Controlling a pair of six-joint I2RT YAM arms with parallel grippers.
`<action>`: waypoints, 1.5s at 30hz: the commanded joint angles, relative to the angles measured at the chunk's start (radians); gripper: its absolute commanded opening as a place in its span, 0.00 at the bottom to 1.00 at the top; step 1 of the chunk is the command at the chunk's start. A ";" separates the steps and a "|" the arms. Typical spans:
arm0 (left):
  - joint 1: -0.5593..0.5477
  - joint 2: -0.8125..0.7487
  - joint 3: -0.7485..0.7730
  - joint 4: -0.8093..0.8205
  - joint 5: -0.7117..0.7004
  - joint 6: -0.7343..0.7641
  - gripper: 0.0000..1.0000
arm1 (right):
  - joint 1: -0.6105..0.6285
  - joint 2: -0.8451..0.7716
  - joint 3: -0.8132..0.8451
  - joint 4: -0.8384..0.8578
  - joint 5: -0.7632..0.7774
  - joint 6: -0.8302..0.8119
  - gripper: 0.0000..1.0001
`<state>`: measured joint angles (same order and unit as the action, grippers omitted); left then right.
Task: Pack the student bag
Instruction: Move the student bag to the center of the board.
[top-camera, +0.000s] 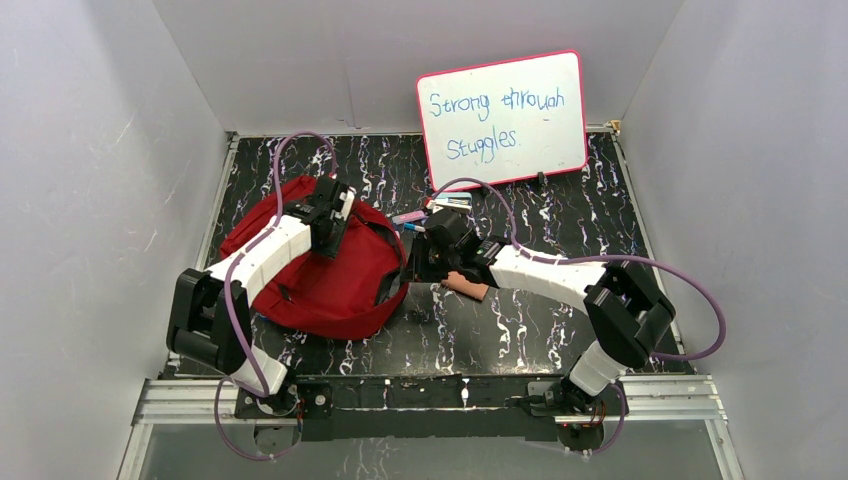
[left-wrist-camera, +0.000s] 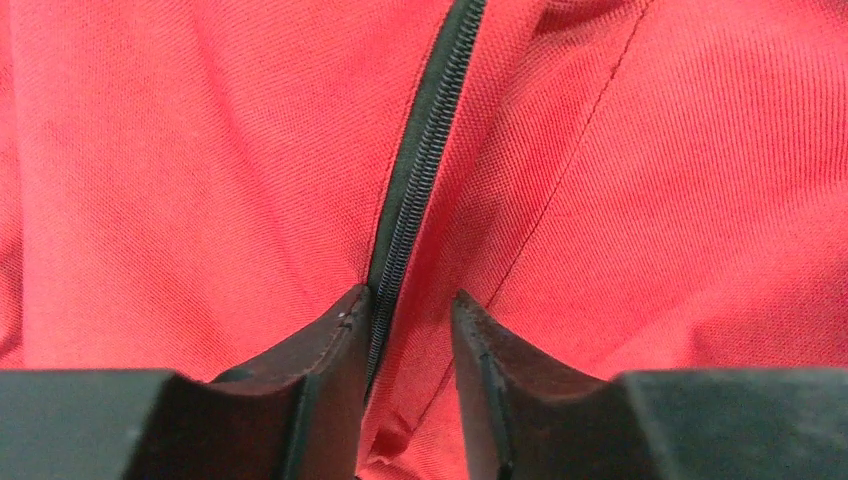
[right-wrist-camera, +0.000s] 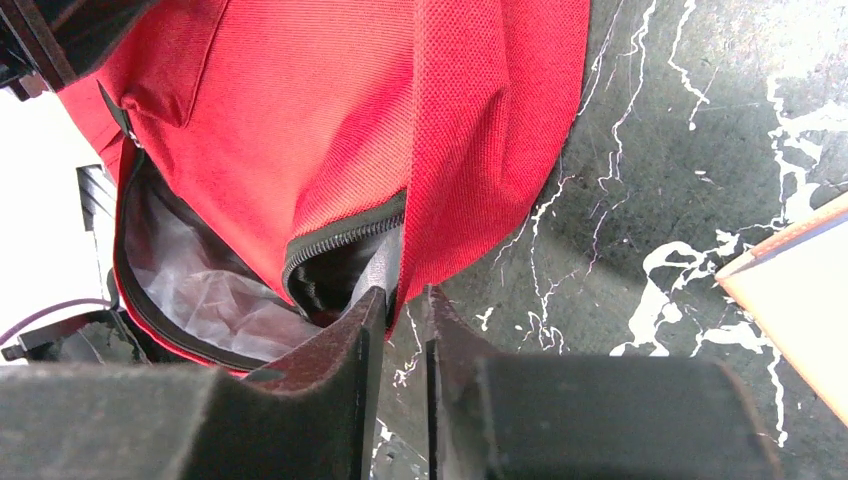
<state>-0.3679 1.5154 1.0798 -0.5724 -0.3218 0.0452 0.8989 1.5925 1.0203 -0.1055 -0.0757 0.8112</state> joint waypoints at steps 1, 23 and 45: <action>0.007 -0.004 0.012 -0.013 0.027 -0.012 0.22 | 0.006 -0.003 0.036 0.031 -0.008 -0.020 0.22; 0.011 -0.262 0.143 -0.163 0.094 -0.142 0.00 | 0.005 -0.114 0.237 -0.148 0.194 -0.228 0.00; 0.010 -0.301 0.091 -0.066 0.542 -0.273 0.00 | -0.141 -0.270 0.232 -0.440 0.408 -0.370 0.00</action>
<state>-0.3557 1.2621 1.2106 -0.7059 0.1242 -0.1951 0.7700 1.3800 1.2289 -0.5308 0.2264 0.4831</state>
